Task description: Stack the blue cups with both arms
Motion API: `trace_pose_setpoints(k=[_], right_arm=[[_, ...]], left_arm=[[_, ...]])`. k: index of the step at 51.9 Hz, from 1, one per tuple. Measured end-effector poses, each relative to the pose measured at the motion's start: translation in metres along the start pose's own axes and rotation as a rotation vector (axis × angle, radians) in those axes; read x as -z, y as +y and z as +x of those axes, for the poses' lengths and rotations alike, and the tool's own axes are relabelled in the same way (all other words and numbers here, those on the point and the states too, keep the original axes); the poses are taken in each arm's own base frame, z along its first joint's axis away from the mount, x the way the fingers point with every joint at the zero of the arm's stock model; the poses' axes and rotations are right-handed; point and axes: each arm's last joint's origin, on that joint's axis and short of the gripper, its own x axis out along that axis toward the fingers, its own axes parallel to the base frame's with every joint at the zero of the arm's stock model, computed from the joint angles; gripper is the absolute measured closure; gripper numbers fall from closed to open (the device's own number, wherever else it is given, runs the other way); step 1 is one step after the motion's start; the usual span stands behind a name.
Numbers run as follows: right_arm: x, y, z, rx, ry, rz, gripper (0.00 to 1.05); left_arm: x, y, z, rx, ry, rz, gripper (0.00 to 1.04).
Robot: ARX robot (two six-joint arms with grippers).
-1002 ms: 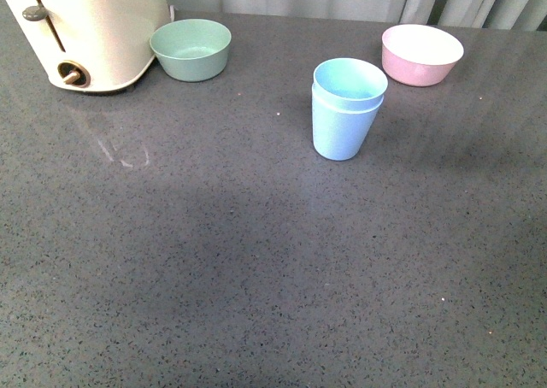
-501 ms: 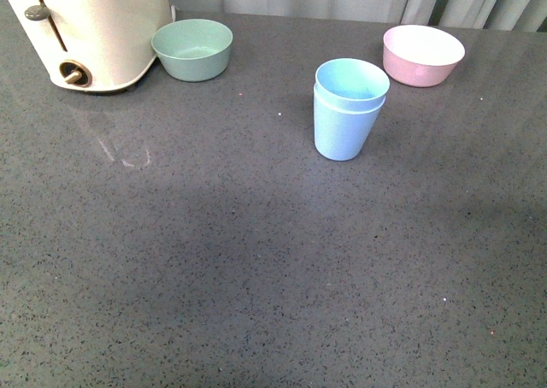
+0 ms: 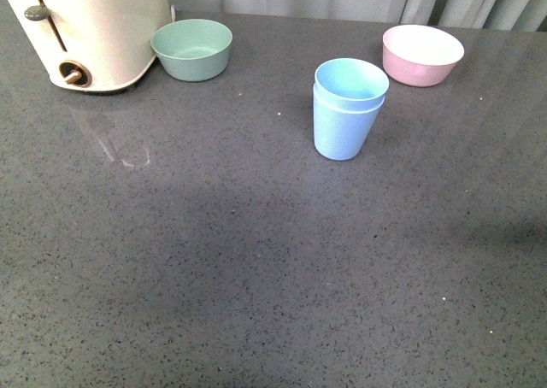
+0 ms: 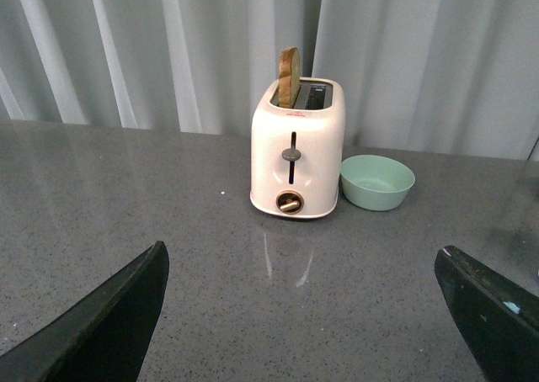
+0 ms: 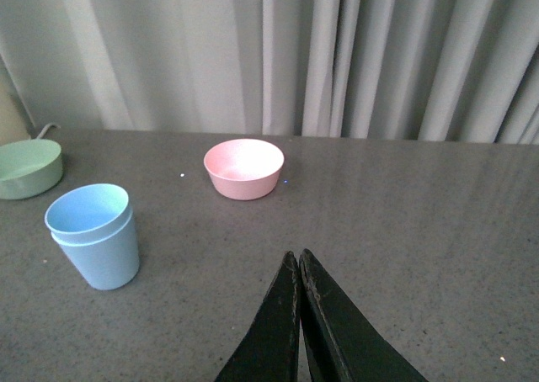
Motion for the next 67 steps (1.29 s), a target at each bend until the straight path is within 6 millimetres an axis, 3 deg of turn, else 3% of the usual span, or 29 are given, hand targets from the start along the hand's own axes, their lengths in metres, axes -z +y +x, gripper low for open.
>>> trace_pose_setpoints(k=[67], right_arm=[[-0.001,0.000,-0.038,0.002,-0.010,0.000,1.03]], left_arm=[[0.000,0.000,0.000,0.000,0.000,0.000,0.09]])
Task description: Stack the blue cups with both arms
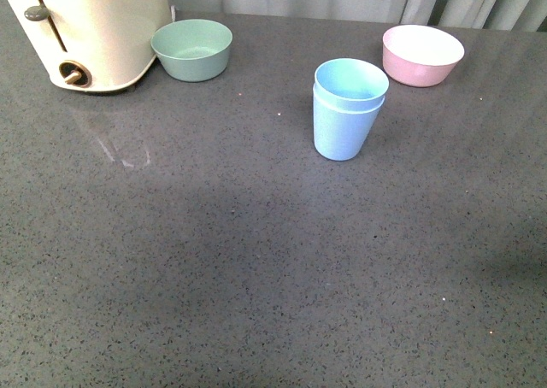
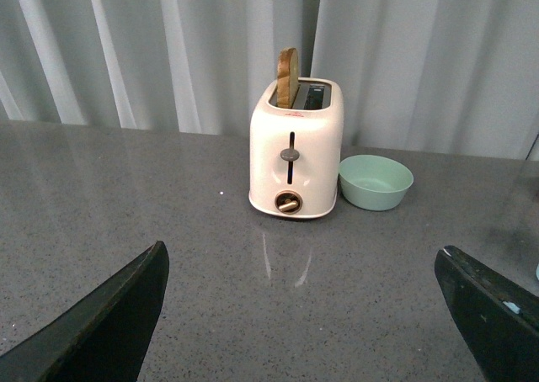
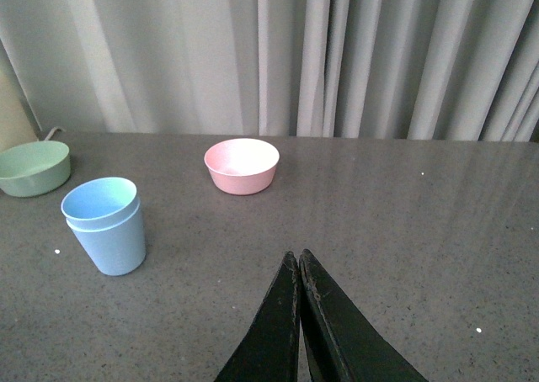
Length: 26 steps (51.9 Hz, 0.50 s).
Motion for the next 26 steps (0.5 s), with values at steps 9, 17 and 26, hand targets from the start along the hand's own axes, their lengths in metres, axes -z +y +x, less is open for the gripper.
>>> trace_pose_setpoints(k=[9,17,26], right_arm=[[-0.0001,0.0000,-0.0002,0.000,-0.001,-0.001,1.02],[-0.0001,0.0000,-0.0002,0.000,-0.002,0.000,0.79],[-0.0001,0.0000,-0.0002,0.000,-0.002,0.000,0.39]], left_arm=[[0.0000,0.0000,0.0000,0.000,0.000,0.000,0.09],[0.0000,0.0000,0.0000,0.000,0.000,0.000,0.09],[0.0000,0.0000,0.0000,0.000,0.000,0.000,0.09]])
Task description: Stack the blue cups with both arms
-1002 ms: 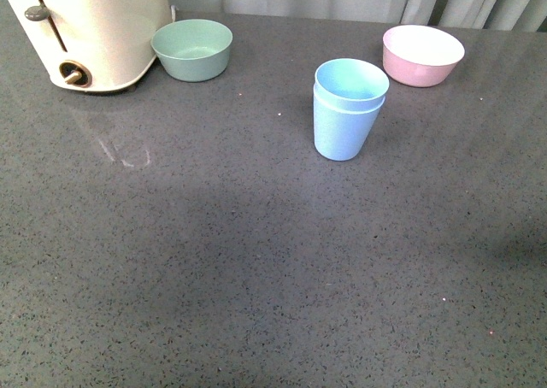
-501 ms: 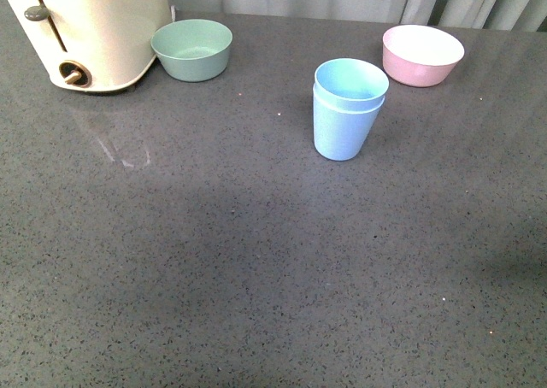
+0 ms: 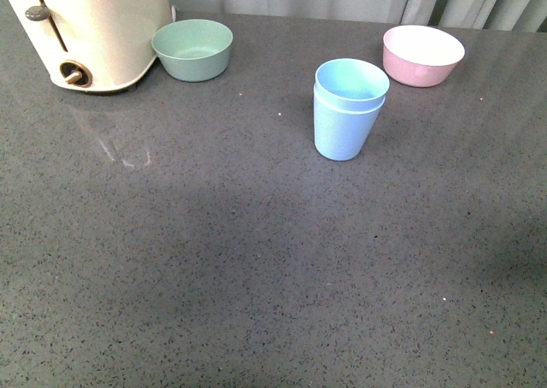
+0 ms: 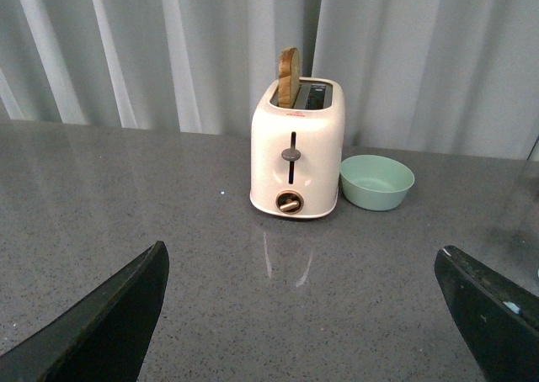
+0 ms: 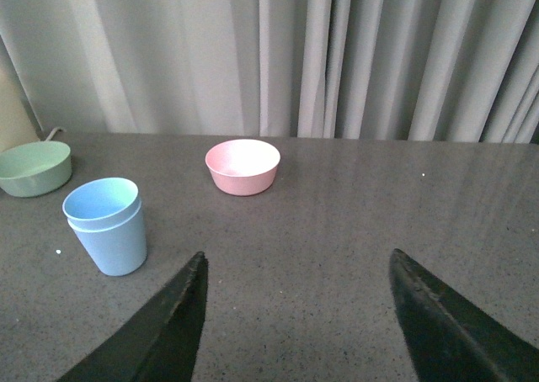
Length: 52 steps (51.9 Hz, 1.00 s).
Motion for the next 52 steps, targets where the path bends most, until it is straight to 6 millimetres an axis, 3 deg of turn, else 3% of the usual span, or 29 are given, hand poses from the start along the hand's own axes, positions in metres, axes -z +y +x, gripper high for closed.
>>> trace_pose_setpoints(k=[8,52], right_arm=[[0.0000,0.0000,0.0000,0.000,0.000,0.001,0.07],[0.0000,0.0000,0.0000,0.000,0.000,0.001,0.09]], left_arm=[[0.0000,0.0000,0.0000,0.000,0.000,0.000,0.09],[0.0000,0.0000,0.0000,0.000,0.000,0.000,0.09]])
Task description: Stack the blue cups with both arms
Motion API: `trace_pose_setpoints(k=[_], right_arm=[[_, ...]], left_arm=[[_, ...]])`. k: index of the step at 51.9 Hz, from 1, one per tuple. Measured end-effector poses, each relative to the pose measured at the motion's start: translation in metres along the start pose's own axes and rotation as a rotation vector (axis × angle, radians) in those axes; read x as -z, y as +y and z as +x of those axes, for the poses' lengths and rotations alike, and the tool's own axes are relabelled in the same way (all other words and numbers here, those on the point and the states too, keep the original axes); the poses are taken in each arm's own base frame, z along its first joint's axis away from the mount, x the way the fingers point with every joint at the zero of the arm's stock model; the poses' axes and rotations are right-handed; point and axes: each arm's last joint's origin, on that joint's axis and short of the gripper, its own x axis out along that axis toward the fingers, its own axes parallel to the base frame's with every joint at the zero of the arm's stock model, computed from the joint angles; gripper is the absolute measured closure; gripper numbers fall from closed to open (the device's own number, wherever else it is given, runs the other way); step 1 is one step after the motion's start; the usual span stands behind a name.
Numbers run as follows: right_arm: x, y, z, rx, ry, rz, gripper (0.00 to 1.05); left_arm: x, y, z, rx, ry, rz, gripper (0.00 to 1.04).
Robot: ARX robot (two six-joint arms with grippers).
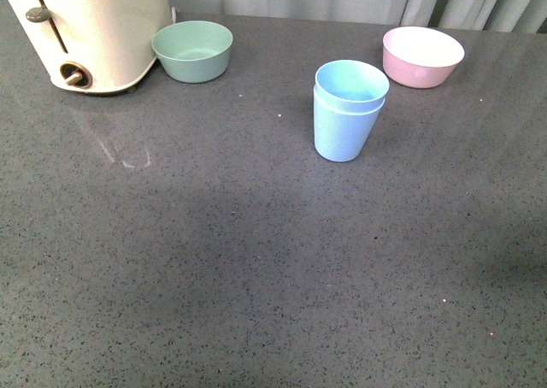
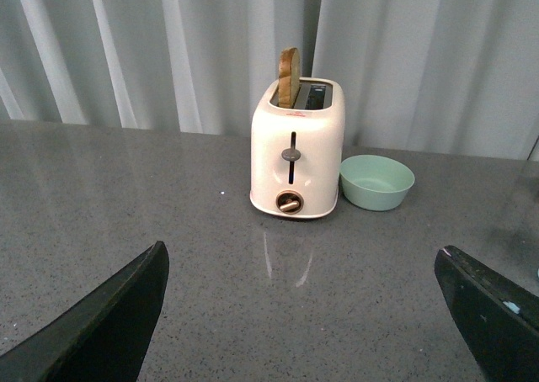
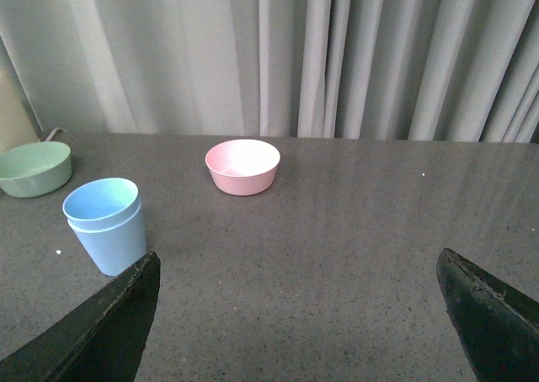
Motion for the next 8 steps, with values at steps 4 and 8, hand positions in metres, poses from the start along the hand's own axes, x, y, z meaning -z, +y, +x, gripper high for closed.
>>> trace_pose_setpoints(k=[4,8], right_arm=[[0.0000,0.0000,0.0000,0.000,0.000,0.000,0.09],[0.0000,0.0000,0.0000,0.000,0.000,0.000,0.09]], left_arm=[[0.0000,0.0000,0.0000,0.000,0.000,0.000,0.09],[0.0000,0.0000,0.0000,0.000,0.000,0.000,0.09]])
